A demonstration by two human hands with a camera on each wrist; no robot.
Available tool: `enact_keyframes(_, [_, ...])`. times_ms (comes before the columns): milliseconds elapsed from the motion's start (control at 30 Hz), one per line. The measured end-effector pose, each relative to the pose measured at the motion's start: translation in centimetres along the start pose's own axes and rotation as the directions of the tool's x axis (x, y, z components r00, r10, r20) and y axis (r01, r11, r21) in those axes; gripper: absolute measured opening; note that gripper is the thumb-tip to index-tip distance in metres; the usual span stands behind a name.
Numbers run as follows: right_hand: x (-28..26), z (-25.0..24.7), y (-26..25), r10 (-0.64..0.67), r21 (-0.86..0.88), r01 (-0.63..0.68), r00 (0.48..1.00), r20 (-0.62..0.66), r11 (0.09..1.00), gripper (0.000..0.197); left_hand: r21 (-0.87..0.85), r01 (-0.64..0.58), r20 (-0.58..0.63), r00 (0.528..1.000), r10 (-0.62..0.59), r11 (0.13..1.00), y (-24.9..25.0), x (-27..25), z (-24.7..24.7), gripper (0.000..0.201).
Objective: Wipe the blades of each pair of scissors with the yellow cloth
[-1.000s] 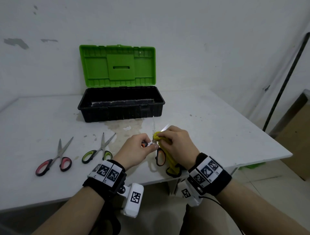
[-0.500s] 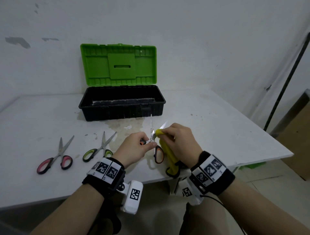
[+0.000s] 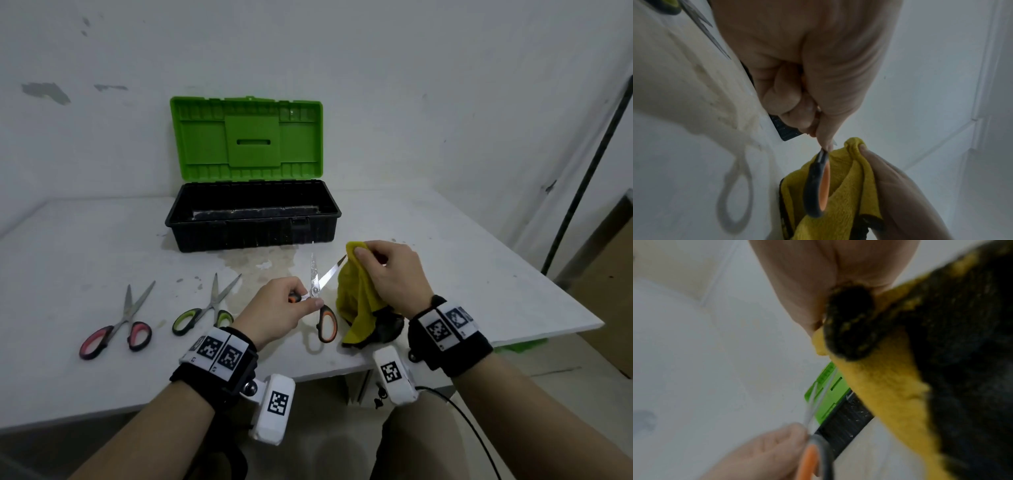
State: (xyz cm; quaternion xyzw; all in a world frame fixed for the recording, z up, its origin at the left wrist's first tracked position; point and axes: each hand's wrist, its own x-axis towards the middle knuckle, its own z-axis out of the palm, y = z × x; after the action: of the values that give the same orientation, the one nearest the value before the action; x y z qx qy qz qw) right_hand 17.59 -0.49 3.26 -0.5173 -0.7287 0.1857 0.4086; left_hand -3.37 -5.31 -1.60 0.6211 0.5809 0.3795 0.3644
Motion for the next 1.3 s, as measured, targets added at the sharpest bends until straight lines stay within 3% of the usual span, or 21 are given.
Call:
enact_keyframes(233, [-1.5,0.7,-0.8,0.056,0.355,-0.126,0.978,0.201,0.926,0.009,-0.074,0.033,0.014,0.999,-0.033,0.997,0.0,0.1,0.3,0.027])
enact_keyframes(400, [-1.5,2.1,0.4,-0.069,0.037,0.067,0.997,0.041,0.997,0.011,-0.108,0.049,0.042,0.998,-0.045,0.993,0.3,-0.1,0.7,0.026])
enact_keyframes(567, [-2.2,2.5,0.4,-0.179,-0.102,0.181,0.983,0.029,0.978,0.026,-0.157,0.071,0.064,0.996,-0.062,0.985,0.1,0.0,0.7,0.026])
enact_keyframes(800, [-2.0,2.3,0.8,-0.302,-0.105,0.297,0.952,-0.037,0.949,0.017,-0.172,0.062,0.033,0.998,-0.057,0.983,0.7,0.3,0.7,0.027])
enact_keyframes(900, [-2.5,2.6,1.2,-0.312,-0.133,0.306,0.95,-0.026,0.943,0.027,-0.174,0.048,0.02,0.999,-0.045,0.984,0.9,0.1,0.7,0.028])
enact_keyframes(1100, [-2.5,2.7,1.5,-0.344,-0.099,0.334,0.933,-0.11,0.937,0.015,-0.16,0.012,0.015,1.0,-0.01,0.987,1.5,-0.2,1.1,0.028])
enact_keyframes(1300, [-1.8,2.1,1.8,-0.333,-0.126,0.321,0.939,-0.088,0.938,0.015,-0.139,0.005,0.035,0.999,0.0,0.99,1.6,-0.2,0.9,0.028])
